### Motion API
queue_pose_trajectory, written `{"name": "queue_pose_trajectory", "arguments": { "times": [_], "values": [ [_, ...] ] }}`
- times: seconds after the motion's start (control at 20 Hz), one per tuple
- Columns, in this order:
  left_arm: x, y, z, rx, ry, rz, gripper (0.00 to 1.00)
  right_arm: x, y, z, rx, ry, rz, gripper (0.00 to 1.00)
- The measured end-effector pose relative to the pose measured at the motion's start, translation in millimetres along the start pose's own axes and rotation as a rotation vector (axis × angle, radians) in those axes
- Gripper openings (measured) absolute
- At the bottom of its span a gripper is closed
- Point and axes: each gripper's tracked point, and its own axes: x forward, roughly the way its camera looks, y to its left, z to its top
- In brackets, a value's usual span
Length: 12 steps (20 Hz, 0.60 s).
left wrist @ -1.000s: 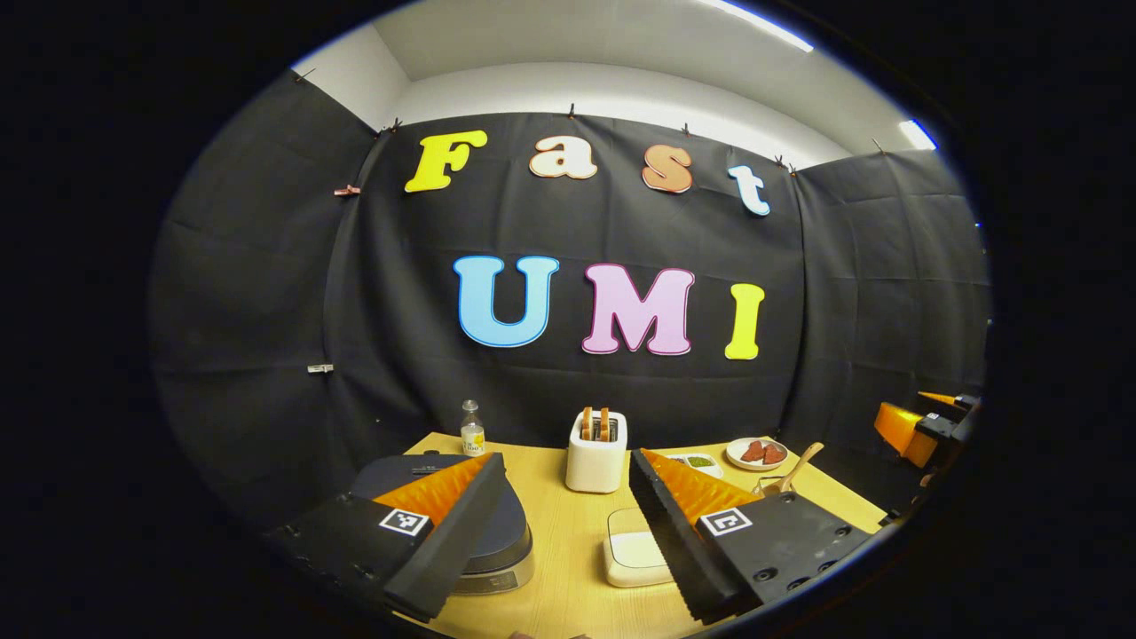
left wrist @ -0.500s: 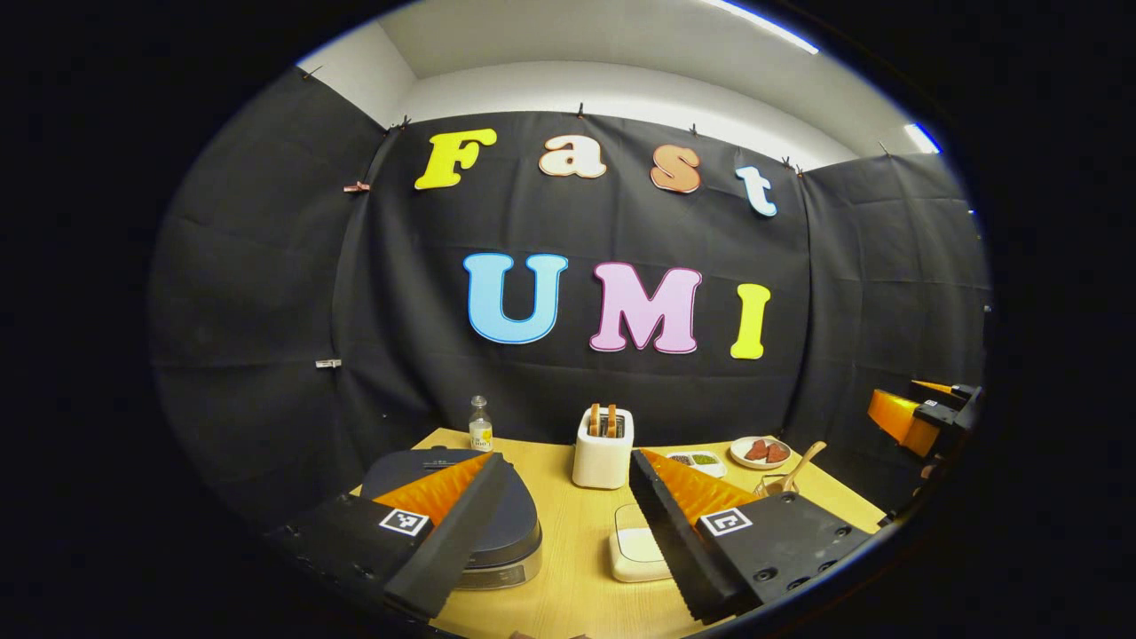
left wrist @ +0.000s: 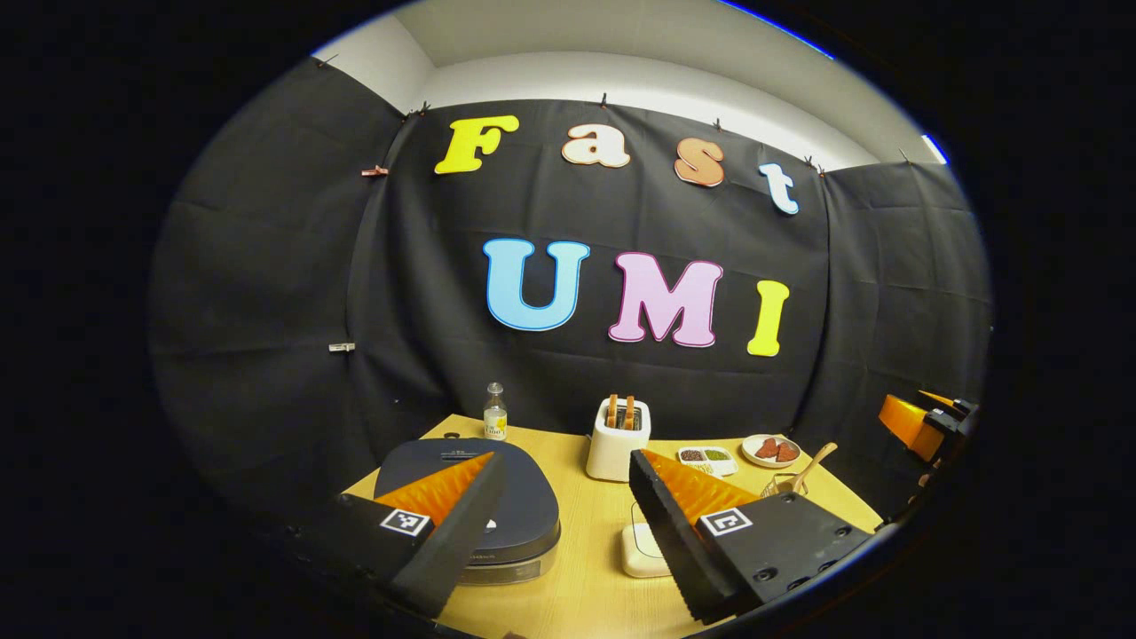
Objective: Close the left gripper, press the button to open the rice cooker; take a wooden spoon from the chopstick holder with the right hand, scoop a spoonful of rice and pour it into the rice cooker, then put the wooden spoon back into the chopstick holder.
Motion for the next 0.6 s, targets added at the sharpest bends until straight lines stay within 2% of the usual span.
{"name": "queue_pose_trajectory", "arguments": {
  "times": [0.1,0.25,0.35,0.4,0.45,0.5,0.55,0.6],
  "values": [
    [6,10,1,-0.011,0.015,-0.005,0.89,-1,-3,-3,0.002,0.005,-0.007,0.98],
    [18,29,2,-0.02,0.044,-0.002,0.73,-2,-8,-8,0.001,0.019,-0.021,0.98],
    [26,41,-3,-0.021,0.075,-0.002,0.54,-4,-12,-11,0.0,0.028,-0.034,0.98],
    [31,47,-7,-0.024,0.092,-0.002,0.49,-4,-15,-12,0.0,0.033,-0.041,0.98],
    [37,54,-11,-0.029,0.112,0.001,0.39,-5,-17,-13,0.0,0.036,-0.048,0.98],
    [41,59,-15,-0.037,0.132,0.002,0.33,-6,-20,-13,-0.001,0.038,-0.056,0.98],
    [44,64,-20,-0.051,0.151,0.001,0.17,-7,-23,-14,-0.003,0.04,-0.064,0.98],
    [49,68,-24,-0.068,0.171,-0.002,0.18,-7,-26,-14,-0.007,0.043,-0.072,0.98]
  ]
}}
